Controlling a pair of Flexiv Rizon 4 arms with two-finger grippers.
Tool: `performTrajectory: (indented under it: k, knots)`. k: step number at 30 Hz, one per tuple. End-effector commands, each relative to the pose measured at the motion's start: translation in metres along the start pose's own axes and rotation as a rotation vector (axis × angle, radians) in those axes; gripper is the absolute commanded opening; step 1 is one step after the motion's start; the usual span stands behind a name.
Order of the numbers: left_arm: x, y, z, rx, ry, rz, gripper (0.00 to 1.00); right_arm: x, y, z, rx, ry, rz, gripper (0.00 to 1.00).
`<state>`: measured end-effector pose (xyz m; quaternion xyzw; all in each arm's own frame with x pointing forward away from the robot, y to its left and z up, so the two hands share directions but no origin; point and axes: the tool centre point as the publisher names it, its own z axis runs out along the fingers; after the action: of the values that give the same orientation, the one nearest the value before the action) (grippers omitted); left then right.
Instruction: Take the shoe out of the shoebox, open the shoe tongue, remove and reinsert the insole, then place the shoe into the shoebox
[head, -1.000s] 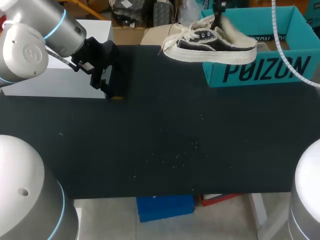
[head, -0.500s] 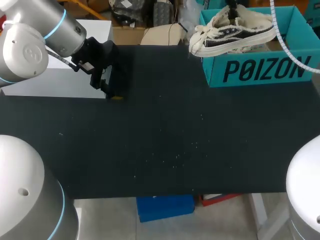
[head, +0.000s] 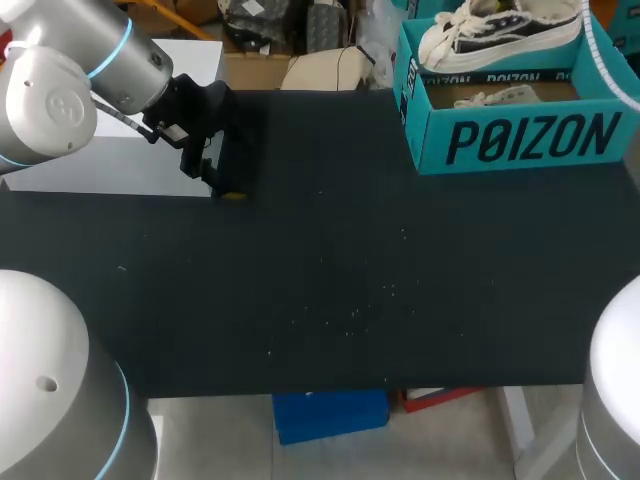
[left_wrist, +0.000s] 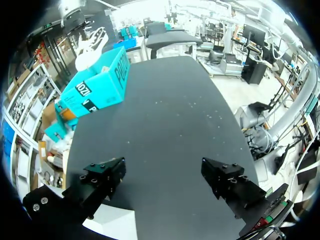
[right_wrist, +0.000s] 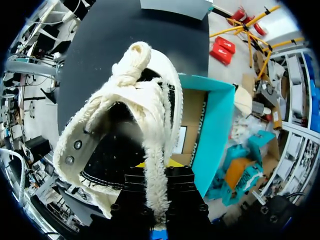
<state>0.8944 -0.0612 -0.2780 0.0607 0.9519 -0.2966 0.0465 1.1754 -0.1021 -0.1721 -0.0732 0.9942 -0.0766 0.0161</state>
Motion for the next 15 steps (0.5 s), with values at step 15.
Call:
performTrajectory:
  k: [15]
  knots:
    - [0.001,0.000,0.001,-0.002,-0.005,0.000,1.00,-0.097,-0.049,0.072,-0.052,0.080,0.001,0.00]
